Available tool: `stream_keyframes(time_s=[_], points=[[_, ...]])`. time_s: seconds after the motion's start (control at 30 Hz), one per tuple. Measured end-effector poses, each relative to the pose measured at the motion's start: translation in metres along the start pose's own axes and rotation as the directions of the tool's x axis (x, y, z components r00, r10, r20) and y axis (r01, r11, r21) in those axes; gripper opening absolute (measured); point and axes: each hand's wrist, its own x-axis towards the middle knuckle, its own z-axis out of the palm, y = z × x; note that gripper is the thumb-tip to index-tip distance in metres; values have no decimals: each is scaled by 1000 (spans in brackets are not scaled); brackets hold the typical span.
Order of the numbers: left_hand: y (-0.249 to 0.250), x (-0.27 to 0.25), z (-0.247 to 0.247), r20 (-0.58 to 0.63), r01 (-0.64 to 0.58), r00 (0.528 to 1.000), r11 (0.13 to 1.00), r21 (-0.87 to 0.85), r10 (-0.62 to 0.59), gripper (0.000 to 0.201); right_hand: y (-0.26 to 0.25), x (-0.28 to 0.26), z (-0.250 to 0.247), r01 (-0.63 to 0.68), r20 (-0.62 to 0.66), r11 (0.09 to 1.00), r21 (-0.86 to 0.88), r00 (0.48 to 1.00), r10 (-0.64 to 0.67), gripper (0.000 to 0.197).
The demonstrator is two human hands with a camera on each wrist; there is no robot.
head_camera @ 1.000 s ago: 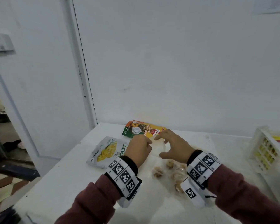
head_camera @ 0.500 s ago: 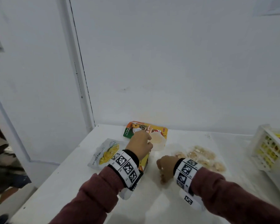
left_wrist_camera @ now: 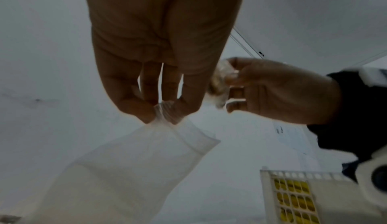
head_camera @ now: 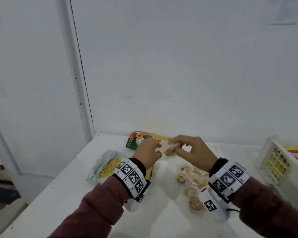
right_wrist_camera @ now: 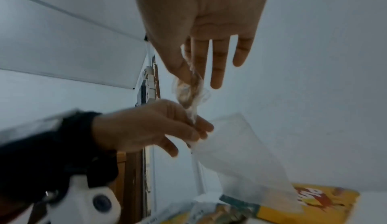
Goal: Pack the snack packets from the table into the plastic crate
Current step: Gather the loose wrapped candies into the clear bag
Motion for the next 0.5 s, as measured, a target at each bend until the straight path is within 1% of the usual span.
stream_keyframes(time_s=[0.03,0.07,0.1,0.13,0.2,0.27,0.3,0.33,0.37,0.4,0.43,0.47,0.5], points=[[2,1,0,-1,0,1000,1000,-10,0,29,2,2,-2,18,-64,1000,-11,998,-19,15],[5,2,-1,-3,0,1000,1000,-24,0,27,7,4,-1,25,-94,998,-54,995,-30,20],[7,3,-1,-3,-2,1000,999,-40,2,27,13,6,0,14,-101,991,-130,994,-27,20],[9,4,-1,-1,-5,1000,998,-63,5,27,22,7,2,8,-89,973,-232,996,-30,18],[13,5,1,10,-5,1000,990,-143,7,30,32,6,5,26,-31,898,-439,999,-44,15],[17,5,4,36,5,999,972,-236,3,33,36,4,6,63,28,813,-578,998,-58,21],[19,4,5,45,10,999,962,-272,2,31,36,4,5,77,57,791,-607,997,-54,28],[21,4,6,47,16,999,957,-289,-2,30,37,4,3,88,87,782,-617,995,-43,35],[22,3,7,43,21,999,955,-294,-9,28,38,3,0,110,118,787,-606,992,-48,38],[22,4,8,36,28,999,956,-291,-18,28,41,1,-2,135,122,811,-569,989,-80,35],[22,4,9,29,34,999,960,-279,-27,28,43,-2,-4,150,77,845,-513,989,-129,29],[22,3,11,23,40,999,963,-266,-35,30,44,-5,-7,135,-7,890,-435,988,-153,22],[21,4,12,18,45,999,965,-257,-42,32,45,-9,-12,78,-86,937,-339,990,-114,21]])
